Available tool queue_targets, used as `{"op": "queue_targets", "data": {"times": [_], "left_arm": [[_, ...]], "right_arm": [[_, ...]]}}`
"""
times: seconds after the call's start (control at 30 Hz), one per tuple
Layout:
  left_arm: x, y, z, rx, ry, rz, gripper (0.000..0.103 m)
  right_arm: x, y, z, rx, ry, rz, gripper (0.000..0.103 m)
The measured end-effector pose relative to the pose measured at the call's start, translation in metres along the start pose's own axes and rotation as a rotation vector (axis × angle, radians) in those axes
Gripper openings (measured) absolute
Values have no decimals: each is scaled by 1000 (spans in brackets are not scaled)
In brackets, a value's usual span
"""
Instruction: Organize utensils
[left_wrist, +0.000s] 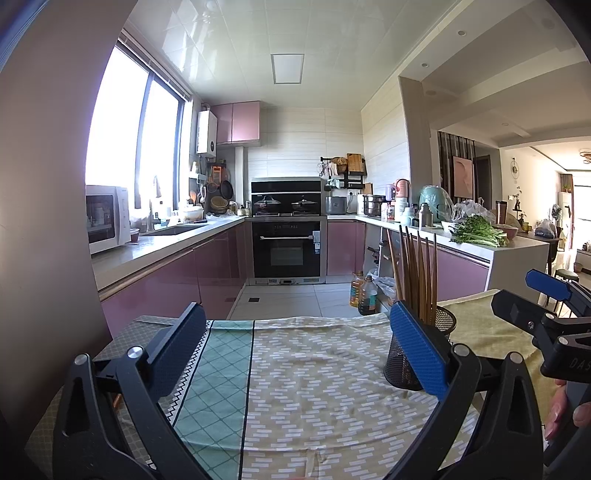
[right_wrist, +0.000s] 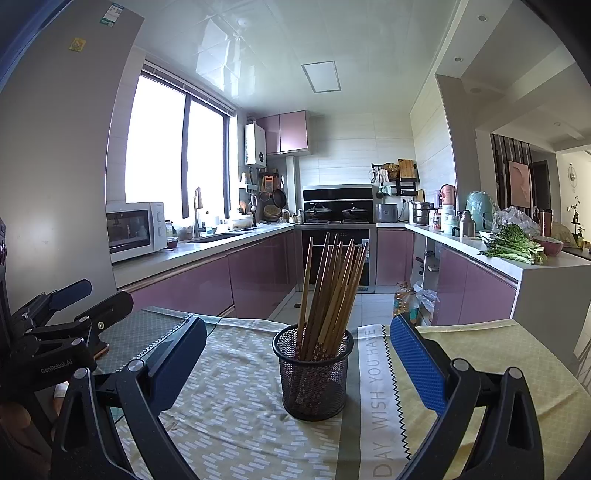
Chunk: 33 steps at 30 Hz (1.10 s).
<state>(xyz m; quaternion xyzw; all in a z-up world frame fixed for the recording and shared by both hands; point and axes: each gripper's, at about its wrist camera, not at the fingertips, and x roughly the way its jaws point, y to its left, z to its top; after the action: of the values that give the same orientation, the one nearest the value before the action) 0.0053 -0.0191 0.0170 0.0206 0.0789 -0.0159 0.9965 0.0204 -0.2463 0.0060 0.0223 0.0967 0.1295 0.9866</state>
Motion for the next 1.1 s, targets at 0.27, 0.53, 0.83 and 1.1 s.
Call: {"op": "queue_targets", "data": {"times": [0.27,0.53,0.83,1.1], "left_arm": [[-1,-1,0,2,-1,3,98],[-1,-1,0,3,0,4,98],[-2,-1,1,1,0,5,98],[-2,-1,1,1,-1,6,98]], "right_arm": [[0,0,0,1,0,1,96],[0,1,0,3,-1,0,96],[0,0,0,2,-4,1,96],[0,0,-1,5,-3,1,96]]}}
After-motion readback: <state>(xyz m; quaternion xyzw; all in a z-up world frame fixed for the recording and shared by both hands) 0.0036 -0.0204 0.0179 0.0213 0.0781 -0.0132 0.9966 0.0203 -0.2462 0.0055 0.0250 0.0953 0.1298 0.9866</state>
